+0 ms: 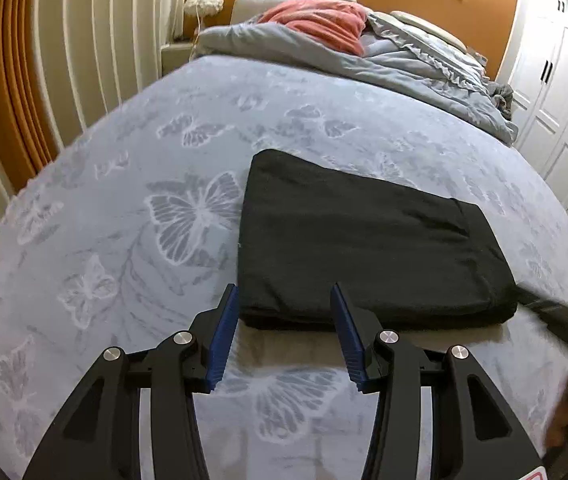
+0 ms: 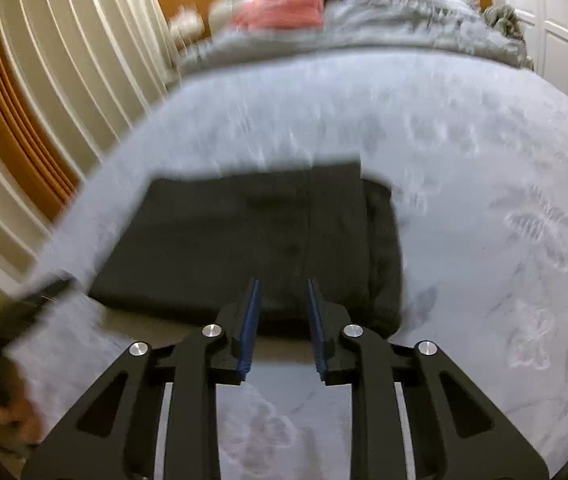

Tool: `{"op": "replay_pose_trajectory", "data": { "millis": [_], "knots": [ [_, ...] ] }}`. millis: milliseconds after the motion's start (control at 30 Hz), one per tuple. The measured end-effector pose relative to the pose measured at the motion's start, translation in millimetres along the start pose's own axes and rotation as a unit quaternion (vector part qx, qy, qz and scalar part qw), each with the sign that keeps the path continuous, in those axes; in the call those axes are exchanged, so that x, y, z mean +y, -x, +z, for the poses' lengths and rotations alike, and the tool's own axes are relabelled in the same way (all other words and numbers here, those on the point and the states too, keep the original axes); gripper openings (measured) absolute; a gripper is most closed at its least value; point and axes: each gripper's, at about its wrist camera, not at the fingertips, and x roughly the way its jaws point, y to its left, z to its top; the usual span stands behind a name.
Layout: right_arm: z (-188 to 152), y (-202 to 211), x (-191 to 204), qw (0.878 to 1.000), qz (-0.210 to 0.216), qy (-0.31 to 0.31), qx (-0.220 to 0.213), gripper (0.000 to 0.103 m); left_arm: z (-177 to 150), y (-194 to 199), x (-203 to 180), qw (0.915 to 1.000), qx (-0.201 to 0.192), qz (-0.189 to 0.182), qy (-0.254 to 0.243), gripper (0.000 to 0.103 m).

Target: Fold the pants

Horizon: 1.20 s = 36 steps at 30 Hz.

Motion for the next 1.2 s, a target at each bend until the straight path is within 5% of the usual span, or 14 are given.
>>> {"op": "replay_pose_trajectory", "data": {
  "millis": [100,400,567,700,867,1200],
  "knots": [
    [-14.0,-37.1,-19.9,0.996,-0.061,-0.021,0.059,0.012,-6.7,5.5,-8.0,0.9999,-0.001,0.005,-0.013,0.046],
    [-28.2,62.9,-0.7,0.994,-0.087,0.022,-0.057,0.017,-22.9,24.4,-17.3,0.9992,-0.022,0.020,-0.026,0.046],
    [-45.4,56.8,-2.4,0.995,-0.081,0.005,-0.065,0.019,-40.7,37.7,-26.6,0.9974,-0.037,0.034,-0.051,0.052],
    [-70.3,55.0,10.5,0.990,-0.113,0.032,-0.073,0.056,-60.6,50.4,-34.5,0.9938,-0.064,0.050,-0.075,0.062],
    [-98.8,54.4,19.0,0.986,-0.131,0.052,-0.091,0.067,-83.4,55.7,-43.5,0.9904,-0.086,0.058,-0.092,0.073],
    [-131.7,30.9,6.4,0.984,-0.146,0.020,-0.097,0.072,-106.9,33.5,-38.6,0.9926,-0.071,0.052,-0.085,0.074]
  ]
}}
